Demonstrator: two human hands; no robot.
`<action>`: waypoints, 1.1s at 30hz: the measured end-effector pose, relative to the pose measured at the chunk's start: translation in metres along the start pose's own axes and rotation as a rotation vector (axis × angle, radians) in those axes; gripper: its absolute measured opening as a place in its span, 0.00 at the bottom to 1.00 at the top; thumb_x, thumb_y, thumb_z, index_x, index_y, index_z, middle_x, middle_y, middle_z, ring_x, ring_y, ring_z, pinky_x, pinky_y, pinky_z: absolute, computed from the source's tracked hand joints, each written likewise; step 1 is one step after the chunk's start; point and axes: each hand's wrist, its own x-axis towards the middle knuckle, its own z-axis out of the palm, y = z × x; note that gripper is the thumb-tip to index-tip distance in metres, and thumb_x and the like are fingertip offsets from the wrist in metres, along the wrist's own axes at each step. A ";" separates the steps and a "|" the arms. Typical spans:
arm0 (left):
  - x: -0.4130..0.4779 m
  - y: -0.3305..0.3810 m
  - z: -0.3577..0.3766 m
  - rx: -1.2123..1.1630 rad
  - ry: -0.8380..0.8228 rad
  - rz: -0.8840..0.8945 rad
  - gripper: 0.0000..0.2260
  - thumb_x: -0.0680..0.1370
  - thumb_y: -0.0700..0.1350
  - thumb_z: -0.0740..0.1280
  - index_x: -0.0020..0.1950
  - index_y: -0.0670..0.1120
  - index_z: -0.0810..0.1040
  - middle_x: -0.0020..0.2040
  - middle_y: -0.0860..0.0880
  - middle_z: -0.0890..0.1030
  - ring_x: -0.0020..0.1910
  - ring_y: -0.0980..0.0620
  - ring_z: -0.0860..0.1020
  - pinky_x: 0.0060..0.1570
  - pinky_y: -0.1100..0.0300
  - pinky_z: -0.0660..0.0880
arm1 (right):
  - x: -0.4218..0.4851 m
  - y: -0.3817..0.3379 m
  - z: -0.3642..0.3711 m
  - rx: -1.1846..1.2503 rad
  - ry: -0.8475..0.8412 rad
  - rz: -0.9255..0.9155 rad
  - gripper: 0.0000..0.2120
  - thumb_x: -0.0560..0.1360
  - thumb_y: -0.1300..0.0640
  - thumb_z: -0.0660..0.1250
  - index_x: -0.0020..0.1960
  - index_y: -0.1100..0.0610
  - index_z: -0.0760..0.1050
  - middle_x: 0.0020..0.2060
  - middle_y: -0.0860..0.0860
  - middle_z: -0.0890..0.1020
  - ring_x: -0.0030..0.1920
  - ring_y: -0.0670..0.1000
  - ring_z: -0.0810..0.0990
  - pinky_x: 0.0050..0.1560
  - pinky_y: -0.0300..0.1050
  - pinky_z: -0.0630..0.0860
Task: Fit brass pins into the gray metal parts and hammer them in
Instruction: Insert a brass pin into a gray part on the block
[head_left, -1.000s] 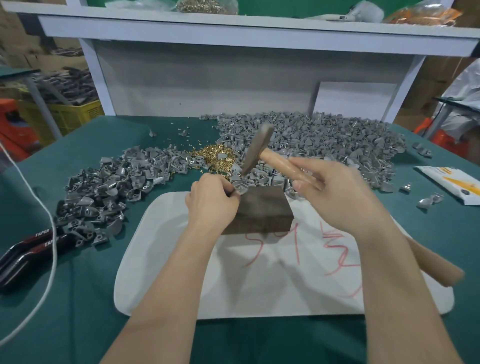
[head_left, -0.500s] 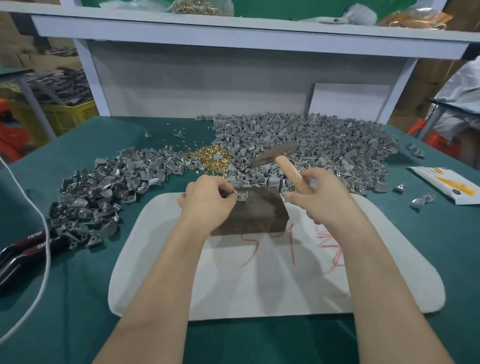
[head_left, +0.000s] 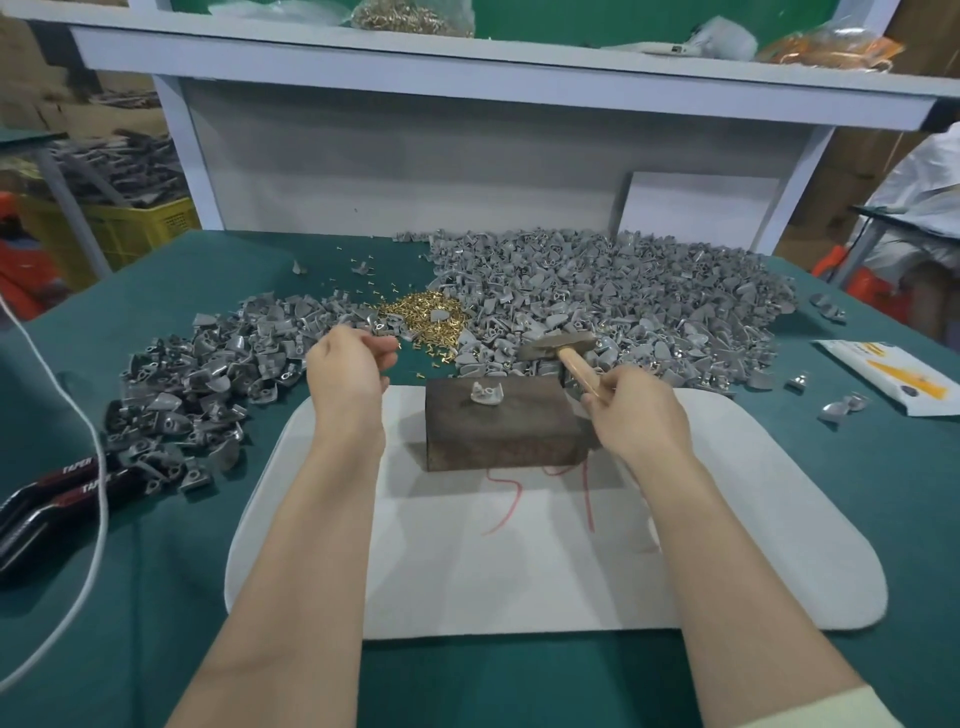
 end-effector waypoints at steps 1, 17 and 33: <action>0.000 0.000 0.000 -0.017 -0.005 -0.020 0.11 0.78 0.40 0.52 0.38 0.47 0.69 0.35 0.52 0.79 0.35 0.57 0.76 0.38 0.61 0.70 | 0.000 -0.002 -0.002 -0.022 -0.002 -0.004 0.11 0.77 0.52 0.64 0.56 0.56 0.77 0.53 0.57 0.79 0.53 0.60 0.77 0.49 0.49 0.74; 0.001 -0.009 0.005 -0.336 -0.032 -0.170 0.09 0.77 0.39 0.59 0.39 0.47 0.75 0.36 0.53 0.78 0.30 0.58 0.72 0.26 0.68 0.67 | 0.018 -0.155 0.043 -0.129 -0.264 -0.327 0.14 0.74 0.62 0.63 0.60 0.58 0.71 0.55 0.56 0.78 0.53 0.58 0.77 0.54 0.53 0.72; -0.004 -0.007 0.007 -0.377 -0.021 -0.144 0.09 0.76 0.38 0.59 0.37 0.46 0.73 0.27 0.56 0.79 0.28 0.58 0.71 0.29 0.66 0.67 | 0.048 -0.174 0.072 -0.240 -0.419 -0.367 0.07 0.75 0.61 0.62 0.39 0.59 0.67 0.42 0.55 0.72 0.43 0.56 0.72 0.44 0.46 0.71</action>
